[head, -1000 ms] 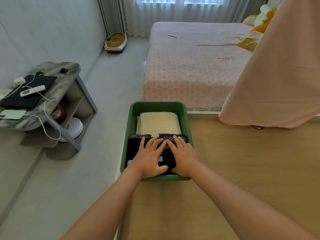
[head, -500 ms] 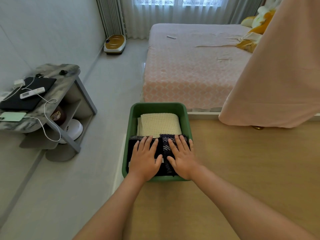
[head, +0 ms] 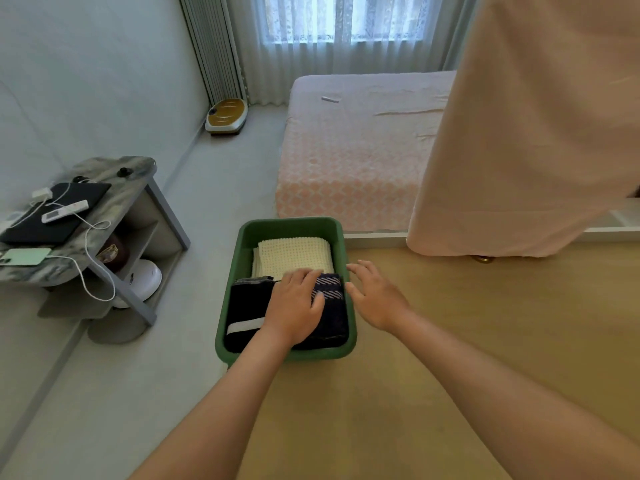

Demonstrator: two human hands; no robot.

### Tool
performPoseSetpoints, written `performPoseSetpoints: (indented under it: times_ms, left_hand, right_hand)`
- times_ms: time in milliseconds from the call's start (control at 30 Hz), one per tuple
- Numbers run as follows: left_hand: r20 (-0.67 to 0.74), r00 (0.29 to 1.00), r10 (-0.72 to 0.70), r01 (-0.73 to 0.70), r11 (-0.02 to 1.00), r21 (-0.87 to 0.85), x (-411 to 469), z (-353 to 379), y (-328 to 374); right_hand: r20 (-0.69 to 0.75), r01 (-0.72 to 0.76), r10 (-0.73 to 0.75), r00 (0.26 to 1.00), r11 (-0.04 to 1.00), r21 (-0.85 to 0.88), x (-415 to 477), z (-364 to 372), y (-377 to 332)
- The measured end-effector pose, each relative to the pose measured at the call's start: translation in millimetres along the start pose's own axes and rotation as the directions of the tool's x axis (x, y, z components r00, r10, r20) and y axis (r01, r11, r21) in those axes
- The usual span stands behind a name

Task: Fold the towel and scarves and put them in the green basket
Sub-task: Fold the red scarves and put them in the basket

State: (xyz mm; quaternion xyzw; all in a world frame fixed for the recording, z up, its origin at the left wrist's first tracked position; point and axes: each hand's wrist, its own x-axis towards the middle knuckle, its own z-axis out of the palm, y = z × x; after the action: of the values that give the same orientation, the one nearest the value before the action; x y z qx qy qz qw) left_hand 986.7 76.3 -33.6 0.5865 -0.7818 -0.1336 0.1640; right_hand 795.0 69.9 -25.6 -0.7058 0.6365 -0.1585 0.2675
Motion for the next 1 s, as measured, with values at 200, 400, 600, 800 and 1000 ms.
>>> performPoseSetpoints:
  times_ms: [200, 400, 600, 800, 1000]
  left_hand:
    - [0.038, 0.997, 0.063, -0.057, 0.986, -0.155, 23, 36, 134]
    - [0.145, 0.979, 0.146, -0.115, 0.972, -0.206, 40, 107, 304]
    - [0.288, 0.923, 0.256, -0.190, 0.952, -0.240, 60, 175, 462]
    - [0.426, 0.829, 0.363, -0.276, 0.927, -0.252, 104, 242, 586]
    - [0.482, 0.768, 0.420, -0.327, 0.906, -0.268, 165, 315, 684]
  right_hand:
    - [-0.053, -0.066, 0.065, 0.997, 0.998, -0.020, -59, -80, 98]
    - [-0.103, -0.239, 0.236, 0.966, 0.971, -0.017, -149, -182, 240]
    - [-0.197, -0.392, 0.390, 0.900, 0.919, 0.028, -230, -268, 367]
    - [-0.236, -0.520, 0.510, 0.827, 0.854, 0.024, -269, -332, 477]
    - [-0.250, -0.654, 0.641, 0.726, 0.755, 0.037, -282, -388, 580]
